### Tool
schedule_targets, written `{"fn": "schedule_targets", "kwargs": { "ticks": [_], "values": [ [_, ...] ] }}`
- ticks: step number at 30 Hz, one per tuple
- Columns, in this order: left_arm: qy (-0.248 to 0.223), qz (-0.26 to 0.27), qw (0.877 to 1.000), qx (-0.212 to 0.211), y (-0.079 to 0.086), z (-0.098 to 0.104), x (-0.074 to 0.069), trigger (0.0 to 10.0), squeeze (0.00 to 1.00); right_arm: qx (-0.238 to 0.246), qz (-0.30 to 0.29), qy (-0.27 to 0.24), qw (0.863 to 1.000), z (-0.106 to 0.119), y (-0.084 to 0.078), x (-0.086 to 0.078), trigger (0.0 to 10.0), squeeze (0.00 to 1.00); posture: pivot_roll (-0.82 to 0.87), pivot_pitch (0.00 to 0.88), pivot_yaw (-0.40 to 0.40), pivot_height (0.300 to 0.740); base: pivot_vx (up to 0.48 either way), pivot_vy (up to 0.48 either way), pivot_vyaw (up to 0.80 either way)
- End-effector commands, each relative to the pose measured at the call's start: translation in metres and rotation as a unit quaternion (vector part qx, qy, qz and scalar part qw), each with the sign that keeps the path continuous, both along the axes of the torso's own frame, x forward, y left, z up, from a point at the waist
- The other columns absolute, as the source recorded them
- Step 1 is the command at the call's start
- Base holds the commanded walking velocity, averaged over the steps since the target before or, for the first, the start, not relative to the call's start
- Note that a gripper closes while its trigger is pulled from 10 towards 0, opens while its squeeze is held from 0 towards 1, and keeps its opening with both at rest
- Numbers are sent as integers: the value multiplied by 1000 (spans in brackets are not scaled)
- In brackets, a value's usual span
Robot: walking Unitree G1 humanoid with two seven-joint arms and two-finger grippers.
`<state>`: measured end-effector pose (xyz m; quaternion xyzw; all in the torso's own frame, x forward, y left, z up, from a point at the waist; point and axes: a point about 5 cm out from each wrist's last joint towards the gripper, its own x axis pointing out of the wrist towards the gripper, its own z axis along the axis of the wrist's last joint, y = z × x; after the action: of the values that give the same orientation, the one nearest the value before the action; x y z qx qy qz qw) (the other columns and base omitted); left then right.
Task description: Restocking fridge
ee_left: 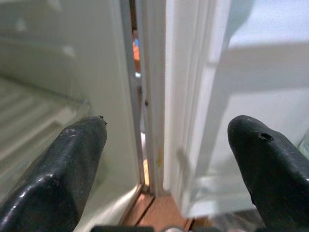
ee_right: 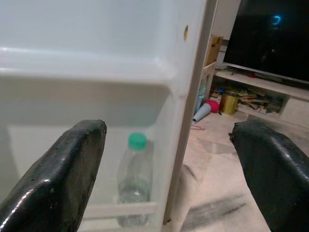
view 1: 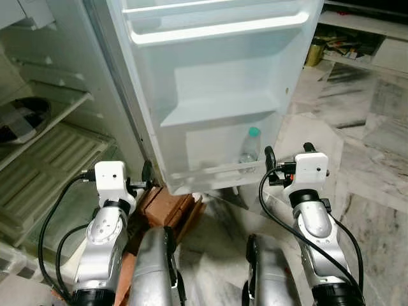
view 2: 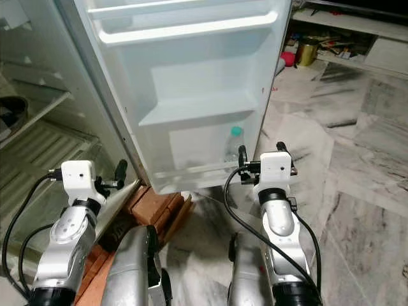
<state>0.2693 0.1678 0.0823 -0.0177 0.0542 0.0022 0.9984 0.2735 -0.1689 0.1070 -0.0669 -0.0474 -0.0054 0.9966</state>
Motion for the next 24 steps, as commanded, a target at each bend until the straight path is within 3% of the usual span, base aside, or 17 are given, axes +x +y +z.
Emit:
{"fn": "schedule_targets", "kwargs": {
  "ticks": [1,8,15,24],
  "values": [
    [-23,3,1000,14,1,10,7,10000,0,9,-1,-18,1000,13,3,8,10000,0,33,0,59,661,0,0,0],
    [-20,34,999,34,16,11,0,10000,0,2,0,-14,1000,11,6,6,10000,0,49,1,51,715,0,0,0],
    [-7,17,999,43,6,0,0,10000,0,14,-25,22,999,-6,-6,-1,10000,0,40,0,29,740,0,0,0],
    [-14,19,998,61,-2,2,13,10000,0,-2,-42,32,999,-10,-12,9,10000,0,24,0,33,740,0,0,0]
  ]
}}
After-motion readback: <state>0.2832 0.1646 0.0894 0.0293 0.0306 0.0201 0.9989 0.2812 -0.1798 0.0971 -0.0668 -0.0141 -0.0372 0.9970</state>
